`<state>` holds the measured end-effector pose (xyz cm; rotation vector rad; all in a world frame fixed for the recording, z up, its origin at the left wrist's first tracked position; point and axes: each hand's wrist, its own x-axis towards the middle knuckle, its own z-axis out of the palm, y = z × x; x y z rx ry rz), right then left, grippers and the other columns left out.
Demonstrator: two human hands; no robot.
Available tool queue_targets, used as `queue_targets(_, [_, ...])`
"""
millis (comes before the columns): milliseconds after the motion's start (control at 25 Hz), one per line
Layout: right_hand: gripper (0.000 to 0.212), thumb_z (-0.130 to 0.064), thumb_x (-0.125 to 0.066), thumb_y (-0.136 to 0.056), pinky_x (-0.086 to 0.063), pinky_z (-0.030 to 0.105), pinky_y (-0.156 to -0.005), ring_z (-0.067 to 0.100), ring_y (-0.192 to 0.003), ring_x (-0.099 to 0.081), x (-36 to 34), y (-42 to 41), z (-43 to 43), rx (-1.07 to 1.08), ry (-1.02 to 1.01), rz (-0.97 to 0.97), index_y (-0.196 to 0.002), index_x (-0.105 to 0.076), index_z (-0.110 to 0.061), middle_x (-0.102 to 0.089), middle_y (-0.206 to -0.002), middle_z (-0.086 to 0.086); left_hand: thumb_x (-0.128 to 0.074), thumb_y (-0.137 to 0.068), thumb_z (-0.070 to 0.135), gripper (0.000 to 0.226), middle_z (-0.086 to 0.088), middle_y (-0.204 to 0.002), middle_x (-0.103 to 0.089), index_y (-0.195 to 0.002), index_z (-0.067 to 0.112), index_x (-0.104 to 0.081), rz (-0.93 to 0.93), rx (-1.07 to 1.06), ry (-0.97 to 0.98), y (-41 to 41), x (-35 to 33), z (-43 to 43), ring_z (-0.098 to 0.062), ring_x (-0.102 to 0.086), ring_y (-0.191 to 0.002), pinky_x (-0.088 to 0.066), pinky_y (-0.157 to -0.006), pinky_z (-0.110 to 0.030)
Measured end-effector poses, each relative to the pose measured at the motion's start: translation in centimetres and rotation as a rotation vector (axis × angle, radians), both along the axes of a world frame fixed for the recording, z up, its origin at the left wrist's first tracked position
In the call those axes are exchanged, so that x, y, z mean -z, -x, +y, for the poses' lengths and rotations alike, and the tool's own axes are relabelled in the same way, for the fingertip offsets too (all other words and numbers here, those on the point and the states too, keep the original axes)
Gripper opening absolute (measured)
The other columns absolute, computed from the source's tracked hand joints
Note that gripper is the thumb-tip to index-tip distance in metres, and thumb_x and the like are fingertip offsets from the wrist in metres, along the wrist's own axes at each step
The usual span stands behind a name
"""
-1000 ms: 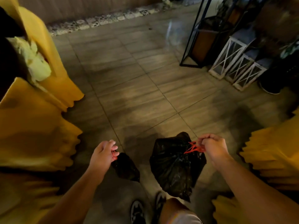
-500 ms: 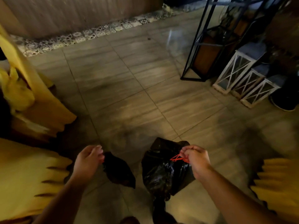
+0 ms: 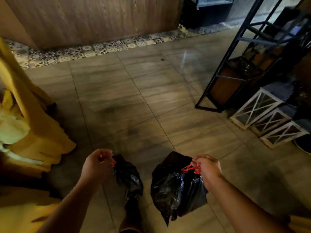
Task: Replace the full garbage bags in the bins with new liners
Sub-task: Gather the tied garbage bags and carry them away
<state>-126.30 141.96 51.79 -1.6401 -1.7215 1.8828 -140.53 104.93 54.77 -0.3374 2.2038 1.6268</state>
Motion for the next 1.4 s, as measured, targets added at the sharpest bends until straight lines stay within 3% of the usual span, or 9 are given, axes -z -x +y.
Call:
queue_targets(80, [0.018, 0.003, -0.068, -0.078, -0.049, 0.035, -0.062, 0.027, -0.078, -0.080, -0.5, 4.8, 0.6, 0.053, -0.005, -0.016, -0.074, -0.078, -0.011, -0.078, -0.075, 0.013, -0.070, -0.089, -0.011, 0.033, -0.014, -0.104, -0.074, -0.100, 0.021, -0.070, -0.018, 0.021, 0.001, 5.2, 0.1, 0.6, -0.037, -0.074, -0.097, -0.058, -0.093, -0.060])
queue_targets(240, [0.014, 0.009, -0.066, -0.081, -0.047, 0.034, -0.056, 0.025, -0.066, -0.077, -2.5, 14.8, 2.0, 0.104, -0.012, 0.013, -0.088, -0.073, 0.000, -0.077, -0.075, 0.020, -0.069, -0.087, -0.015, 0.038, -0.010, -0.102, -0.074, -0.092, 0.023, -0.070, -0.025, 0.038, 0.025, 15.1, -0.4, 1.9, -0.033, -0.073, -0.097, -0.056, -0.095, -0.056])
queue_targets(360, [0.015, 0.010, -0.066, -0.085, -0.052, 0.038, -0.063, 0.022, -0.065, -0.076, -3.9, 21.6, 2.8, 0.110, -0.032, 0.054, -0.091, -0.072, -0.002, -0.078, -0.080, 0.019, -0.071, -0.087, -0.014, 0.036, -0.008, -0.101, -0.073, -0.092, 0.021, -0.070, -0.033, 0.048, 0.039, 21.7, -0.3, 2.9, -0.034, -0.073, -0.096, -0.057, -0.096, -0.057])
queue_targets(600, [0.014, 0.011, -0.065, -0.087, -0.053, 0.037, -0.069, 0.032, -0.081, -0.075, -4.7, 35.0, 5.0, 0.012, 0.004, 0.110, -0.096, -0.070, 0.001, -0.075, -0.097, 0.023, -0.072, -0.091, 0.003, 0.023, -0.005, -0.095, -0.076, -0.095, 0.026, -0.073, -0.035, 0.020, 0.128, 32.6, 1.0, 4.7, -0.029, -0.075, -0.084, -0.062, -0.073, -0.048])
queue_targets(720, [0.016, 0.012, -0.064, -0.087, -0.050, 0.034, -0.069, 0.034, -0.087, -0.074, -3.5, 43.2, 6.5, -0.057, 0.047, 0.128, -0.088, -0.069, -0.003, -0.074, -0.096, 0.023, -0.072, -0.094, 0.015, 0.011, -0.012, -0.091, -0.076, -0.094, 0.025, -0.075, -0.060, -0.090, 0.110, 39.4, 2.2, 5.9, -0.034, -0.074, -0.083, -0.059, -0.071, -0.046])
queue_targets(920, [0.018, 0.011, -0.062, -0.089, -0.044, 0.034, -0.071, 0.028, -0.085, -0.074, -1.7, 56.3, 8.3, -0.195, 0.174, 0.098, -0.085, -0.067, -0.006, -0.073, -0.092, 0.018, -0.062, -0.095, 0.008, 0.015, -0.011, -0.088, -0.076, -0.096, 0.015, -0.075, -0.070, -0.247, 0.150, 49.4, 1.8, 8.6, -0.028, -0.073, -0.080, -0.055, -0.071, -0.038])
queue_targets(1080, [0.019, 0.010, -0.061, -0.090, -0.041, 0.031, -0.066, 0.027, -0.089, -0.073, -1.8, 66.7, 10.2, -0.209, 0.298, 0.097, -0.087, -0.067, -0.009, -0.073, -0.090, 0.015, -0.066, -0.089, 0.016, 0.015, 0.008, -0.081, -0.075, -0.091, 0.028, -0.074, 0.002, -0.285, 0.349, 57.1, -0.5, 11.3, -0.006, -0.069, -0.070, -0.046, -0.052, -0.020])
queue_targets(1240, [0.016, 0.004, -0.065, -0.091, -0.053, 0.042, -0.090, 0.025, -0.095, -0.076, -2.7, 76.0, 12.0, -0.240, 0.330, 0.111, -0.092, -0.071, -0.011, -0.081, -0.091, 0.007, -0.064, -0.096, 0.020, 0.012, 0.007, -0.087, -0.075, -0.096, 0.028, -0.071, 0.017, -0.321, 0.328, 64.9, -2.3, 13.3, -0.008, -0.070, -0.078, -0.049, -0.059, -0.025])
queue_targets(1400, [0.018, 0.003, -0.060, -0.093, -0.051, 0.043, -0.091, 0.025, -0.093, -0.074, -3.2, 85.5, 12.7, -0.295, 0.298, 0.129, -0.089, -0.070, -0.012, -0.079, -0.093, 0.008, -0.058, -0.104, 0.022, 0.014, 0.002, -0.096, -0.074, -0.099, 0.030, -0.067, 0.025, -0.338, 0.227, 72.8, -1.8, 14.1, -0.016, -0.071, -0.089, -0.058, -0.075, -0.037])
